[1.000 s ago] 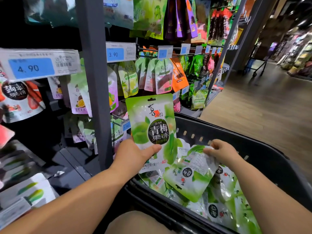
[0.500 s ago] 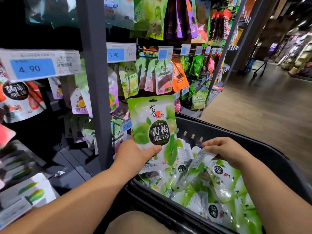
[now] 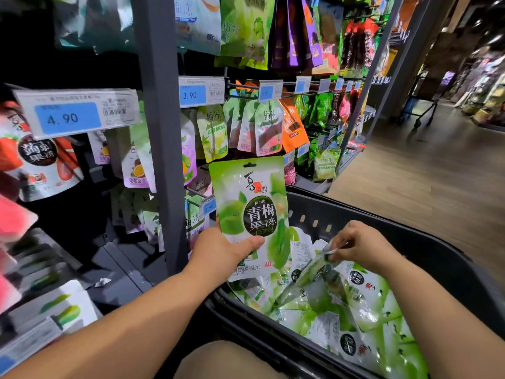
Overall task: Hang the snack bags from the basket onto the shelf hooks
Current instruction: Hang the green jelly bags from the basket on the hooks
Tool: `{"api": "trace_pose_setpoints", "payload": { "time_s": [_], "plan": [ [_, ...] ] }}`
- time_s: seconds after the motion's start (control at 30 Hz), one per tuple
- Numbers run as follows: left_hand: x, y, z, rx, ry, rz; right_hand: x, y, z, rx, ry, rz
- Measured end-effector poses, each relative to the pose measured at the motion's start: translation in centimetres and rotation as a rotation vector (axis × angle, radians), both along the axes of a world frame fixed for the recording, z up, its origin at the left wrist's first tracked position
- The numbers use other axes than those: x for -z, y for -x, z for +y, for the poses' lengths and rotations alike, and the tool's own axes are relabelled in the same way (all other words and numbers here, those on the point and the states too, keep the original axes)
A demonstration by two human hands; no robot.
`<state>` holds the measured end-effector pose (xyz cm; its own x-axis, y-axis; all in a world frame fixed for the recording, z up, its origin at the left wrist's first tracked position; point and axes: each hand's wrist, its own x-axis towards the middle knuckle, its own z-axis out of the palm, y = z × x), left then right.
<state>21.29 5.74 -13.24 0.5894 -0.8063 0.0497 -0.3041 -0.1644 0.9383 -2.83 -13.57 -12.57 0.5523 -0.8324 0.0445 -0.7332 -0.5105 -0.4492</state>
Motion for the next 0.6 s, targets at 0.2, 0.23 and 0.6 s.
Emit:
{"api": "trace_pose_setpoints", "payload": {
  "time_s": [0.2, 0.23, 0.6],
  "plan": [
    [-1.0, 0.0, 0.7, 0.031, -0.004, 0.017, -0.4, 0.4, 0.1, -0.100, 0.193, 0.154],
    [-1.2, 0.0, 0.9, 0.031, -0.003, 0.016, -0.7, 0.6, 0.3, -0.079, 0.137, 0.107],
    [-5.3, -0.1, 4.2, -0.102, 0.083, -0.012, -7.5, 0.3, 5.4, 0.182, -0.143, -0.872]
  ]
}}
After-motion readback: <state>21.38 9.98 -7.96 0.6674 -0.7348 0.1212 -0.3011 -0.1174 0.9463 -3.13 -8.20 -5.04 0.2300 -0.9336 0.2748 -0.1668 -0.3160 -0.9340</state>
